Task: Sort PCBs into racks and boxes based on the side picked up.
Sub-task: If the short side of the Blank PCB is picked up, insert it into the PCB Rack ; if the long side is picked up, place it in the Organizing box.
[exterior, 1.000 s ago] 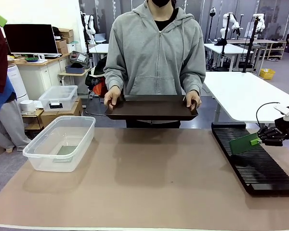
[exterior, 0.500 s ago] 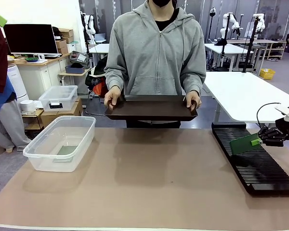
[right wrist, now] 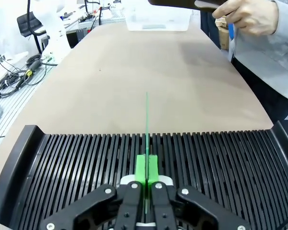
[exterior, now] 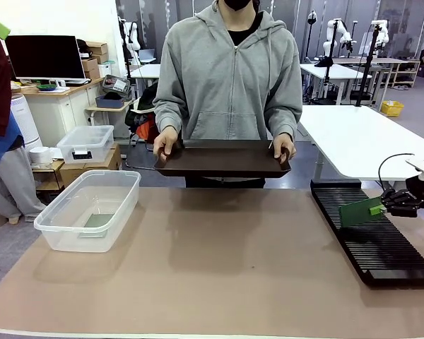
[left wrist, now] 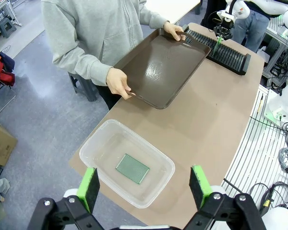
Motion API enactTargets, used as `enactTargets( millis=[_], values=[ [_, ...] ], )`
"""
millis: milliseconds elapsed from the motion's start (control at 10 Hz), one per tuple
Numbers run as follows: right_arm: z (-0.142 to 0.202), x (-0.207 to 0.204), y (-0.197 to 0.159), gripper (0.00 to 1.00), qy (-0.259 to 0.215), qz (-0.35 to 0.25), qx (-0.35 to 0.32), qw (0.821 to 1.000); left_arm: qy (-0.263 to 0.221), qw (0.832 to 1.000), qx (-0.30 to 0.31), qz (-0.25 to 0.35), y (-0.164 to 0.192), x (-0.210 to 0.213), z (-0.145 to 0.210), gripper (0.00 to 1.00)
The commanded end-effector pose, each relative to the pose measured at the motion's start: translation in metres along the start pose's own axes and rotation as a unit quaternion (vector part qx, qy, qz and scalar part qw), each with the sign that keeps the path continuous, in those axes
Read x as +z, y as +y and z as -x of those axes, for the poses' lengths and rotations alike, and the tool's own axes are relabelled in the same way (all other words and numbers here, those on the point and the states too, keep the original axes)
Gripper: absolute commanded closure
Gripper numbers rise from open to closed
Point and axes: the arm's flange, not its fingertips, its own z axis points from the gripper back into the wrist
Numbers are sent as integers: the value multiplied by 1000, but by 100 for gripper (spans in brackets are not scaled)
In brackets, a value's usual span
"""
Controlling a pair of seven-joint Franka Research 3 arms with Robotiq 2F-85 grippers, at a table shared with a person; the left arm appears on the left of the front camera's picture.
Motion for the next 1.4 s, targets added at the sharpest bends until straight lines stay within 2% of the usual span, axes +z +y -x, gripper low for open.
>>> enactTargets(
  millis=[0, 700, 1000, 1100, 1200, 1300],
  values=[
    [18, 1, -8, 98, 5, 9, -1, 1000, -1, 1000, -2, 3, -3, 0, 1, 0],
    [14, 6, -6, 28, 2, 13, 8, 1000, -1, 1000, -2, 3, -3, 0, 1, 0],
    [-5, 18, -4, 0, 14, 22, 27, 999, -1, 1000, -2, 3, -3, 0, 1, 0],
    [-21, 26, -1, 7, 34, 18, 36, 999, -1, 1000, -2, 3, -3, 0, 1, 0],
    [-37, 31, 0, 0, 45, 15, 43, 998, -1, 1000, -2, 3, -3, 0, 1, 0],
    [-51, 33, 3, 0, 57, 16, 49, 997, -1, 1000, -2, 3, -3, 0, 1, 0]
  ],
)
